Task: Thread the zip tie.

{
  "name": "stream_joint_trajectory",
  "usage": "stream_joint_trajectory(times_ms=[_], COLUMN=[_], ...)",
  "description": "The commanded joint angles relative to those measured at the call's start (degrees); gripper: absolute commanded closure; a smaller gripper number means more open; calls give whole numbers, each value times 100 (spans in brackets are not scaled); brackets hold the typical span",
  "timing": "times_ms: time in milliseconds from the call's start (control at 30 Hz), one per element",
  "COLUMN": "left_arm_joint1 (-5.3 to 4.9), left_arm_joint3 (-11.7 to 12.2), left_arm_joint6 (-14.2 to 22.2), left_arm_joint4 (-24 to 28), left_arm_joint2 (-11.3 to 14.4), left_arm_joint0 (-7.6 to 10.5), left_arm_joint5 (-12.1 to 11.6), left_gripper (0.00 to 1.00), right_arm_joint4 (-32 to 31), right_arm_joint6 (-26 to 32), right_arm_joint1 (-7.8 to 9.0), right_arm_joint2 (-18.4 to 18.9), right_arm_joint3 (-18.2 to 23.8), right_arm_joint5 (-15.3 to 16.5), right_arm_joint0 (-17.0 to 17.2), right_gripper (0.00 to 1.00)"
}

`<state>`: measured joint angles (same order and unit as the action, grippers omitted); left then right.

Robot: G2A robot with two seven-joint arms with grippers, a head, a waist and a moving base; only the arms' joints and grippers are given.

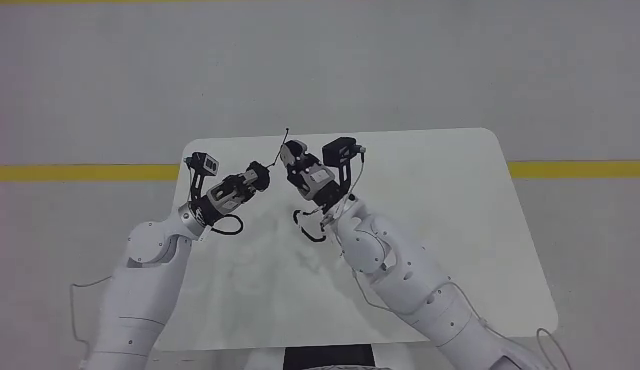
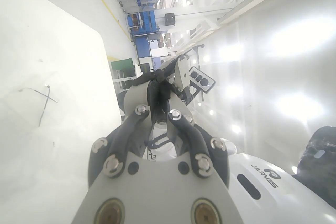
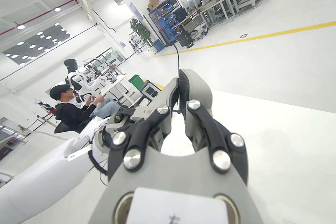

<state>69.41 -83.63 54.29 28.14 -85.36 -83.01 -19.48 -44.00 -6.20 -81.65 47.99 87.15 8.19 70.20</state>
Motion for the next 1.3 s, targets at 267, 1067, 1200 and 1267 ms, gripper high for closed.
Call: stream_joint_trajectory(times_ms=[267, 1067, 1200, 1267], left_arm_joint1=[0, 0, 0, 0], left_arm_joint3=[0, 0, 0, 0], left_arm_joint6=[0, 0, 0, 0], left_arm_joint4=[0, 0, 0, 0], left_arm_joint2=[0, 0, 0, 0], left_arm_joint0=[0, 0, 0, 0], left_arm_joint5=[0, 0, 0, 0], left_gripper=[100, 100, 100, 100], right_arm_joint4=[-35, -168, -162, -155], right_arm_joint6=[51, 30, 60, 77], right_arm_joint1=[-41, -129, -147, -157], right_arm_joint2=[46, 151, 151, 152], right_arm_joint3=[-4, -20, -54, -76], right_arm_joint5=[28, 68, 67, 71], right_arm_joint0=[32, 100, 97, 93], right_gripper=[100, 100, 100, 100])
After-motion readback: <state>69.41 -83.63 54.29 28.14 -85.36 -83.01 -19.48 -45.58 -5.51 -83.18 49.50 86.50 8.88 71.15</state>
